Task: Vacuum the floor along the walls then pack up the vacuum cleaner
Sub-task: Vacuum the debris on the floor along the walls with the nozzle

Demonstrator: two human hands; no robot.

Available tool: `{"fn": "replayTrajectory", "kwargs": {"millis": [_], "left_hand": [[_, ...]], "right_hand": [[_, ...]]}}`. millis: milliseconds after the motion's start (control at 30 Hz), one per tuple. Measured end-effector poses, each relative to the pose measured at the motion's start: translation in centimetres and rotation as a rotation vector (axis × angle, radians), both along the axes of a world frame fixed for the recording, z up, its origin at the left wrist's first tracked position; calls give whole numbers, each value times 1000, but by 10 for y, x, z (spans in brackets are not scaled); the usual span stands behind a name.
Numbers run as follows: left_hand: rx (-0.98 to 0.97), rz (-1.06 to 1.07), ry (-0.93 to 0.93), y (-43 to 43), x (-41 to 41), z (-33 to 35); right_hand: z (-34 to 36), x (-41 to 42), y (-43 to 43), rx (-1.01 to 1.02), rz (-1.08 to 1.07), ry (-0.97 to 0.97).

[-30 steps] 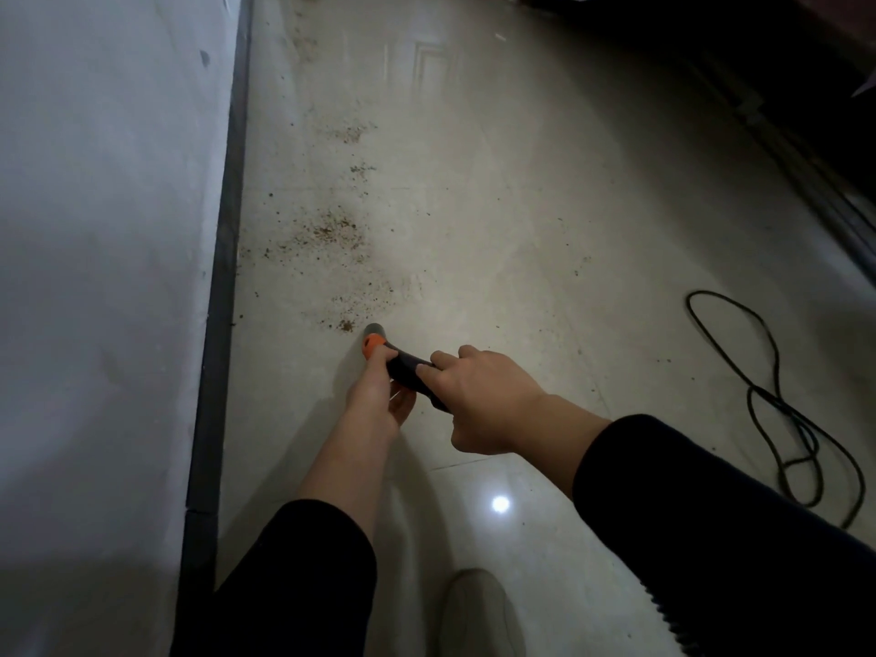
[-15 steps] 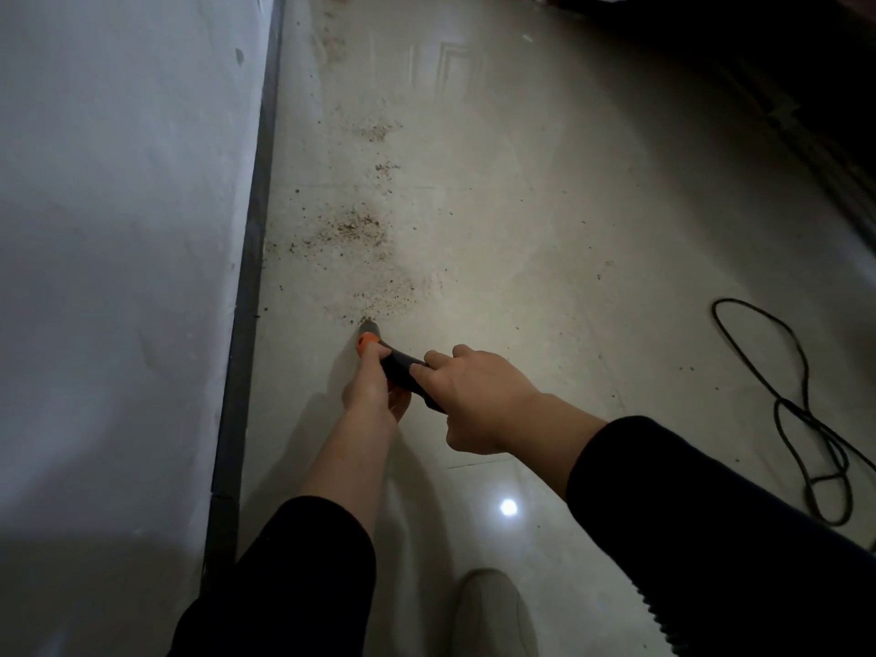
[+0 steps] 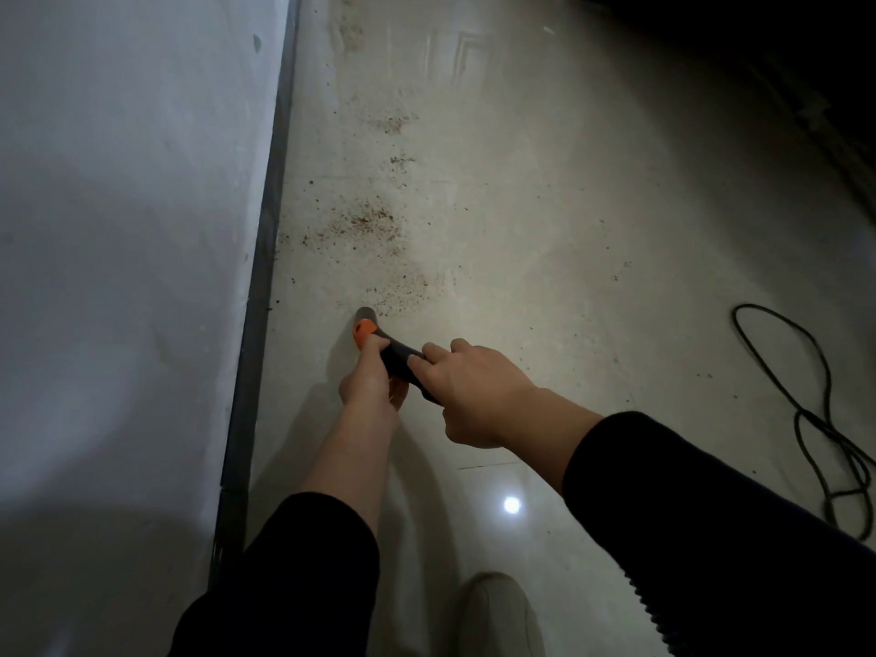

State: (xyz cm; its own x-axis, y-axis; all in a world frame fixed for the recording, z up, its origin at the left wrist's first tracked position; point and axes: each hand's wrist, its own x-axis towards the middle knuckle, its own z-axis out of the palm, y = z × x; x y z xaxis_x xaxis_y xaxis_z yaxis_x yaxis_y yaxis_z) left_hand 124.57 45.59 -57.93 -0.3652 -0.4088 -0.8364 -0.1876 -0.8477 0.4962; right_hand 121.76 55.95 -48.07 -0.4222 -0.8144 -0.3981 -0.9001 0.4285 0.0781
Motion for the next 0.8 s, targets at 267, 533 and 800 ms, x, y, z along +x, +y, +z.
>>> {"fn": "replayTrajectory", "kwargs": {"millis": [267,533,800], "left_hand": [[12,-46,42,10,-7,1],[26,-109,83,20,-19,-4],[45,-145,110,31,-35,-10]], "right_hand": [[1,-10,11,4,-19,15],[-2,-21,24,8,-60,28],[-4,-37,38,22,-80,43]]}}
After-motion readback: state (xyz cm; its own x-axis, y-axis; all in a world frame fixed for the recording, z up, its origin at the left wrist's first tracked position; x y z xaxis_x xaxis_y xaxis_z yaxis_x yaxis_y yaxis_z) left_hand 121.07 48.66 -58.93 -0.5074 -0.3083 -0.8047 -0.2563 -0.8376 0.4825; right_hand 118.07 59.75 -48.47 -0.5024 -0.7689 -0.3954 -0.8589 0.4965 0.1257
